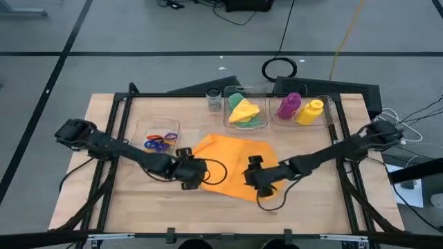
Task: Pick & Place Sports Items
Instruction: Fold the orange towel
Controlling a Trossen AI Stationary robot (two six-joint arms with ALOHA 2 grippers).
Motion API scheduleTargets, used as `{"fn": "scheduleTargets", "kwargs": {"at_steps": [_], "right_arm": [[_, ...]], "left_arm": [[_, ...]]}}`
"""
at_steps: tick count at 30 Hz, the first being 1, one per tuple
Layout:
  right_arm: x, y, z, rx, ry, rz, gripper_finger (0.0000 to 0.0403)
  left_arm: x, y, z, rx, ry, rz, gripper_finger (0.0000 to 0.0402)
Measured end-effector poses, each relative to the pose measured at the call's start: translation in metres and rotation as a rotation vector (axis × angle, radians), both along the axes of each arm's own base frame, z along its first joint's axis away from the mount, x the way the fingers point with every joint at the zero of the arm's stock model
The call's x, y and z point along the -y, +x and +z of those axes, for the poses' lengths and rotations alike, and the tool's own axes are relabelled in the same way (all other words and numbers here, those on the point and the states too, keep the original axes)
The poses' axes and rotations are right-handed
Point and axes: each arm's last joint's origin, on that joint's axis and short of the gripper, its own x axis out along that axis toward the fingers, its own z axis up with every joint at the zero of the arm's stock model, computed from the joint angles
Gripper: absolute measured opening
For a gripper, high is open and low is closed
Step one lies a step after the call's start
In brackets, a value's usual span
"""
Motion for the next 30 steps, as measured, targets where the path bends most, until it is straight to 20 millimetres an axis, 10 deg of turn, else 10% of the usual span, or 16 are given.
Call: {"fn": "scheduleTargets", "kwargs": {"at_steps": [23,30], "right_arm": [[-0.013,-0.026,-0.052,-0.447,-0.007,0.054,0.0169],[-0.005,-0.024,-0.052,-0.407,-0.141,0.010,0.0153]], "left_arm": [[0.029,0.007,0.005,0.106,-0.145,-0.223,0.0230],[0.054,0.010,-0.027,0.057,-0.072,-0.359,0.0230]]}}
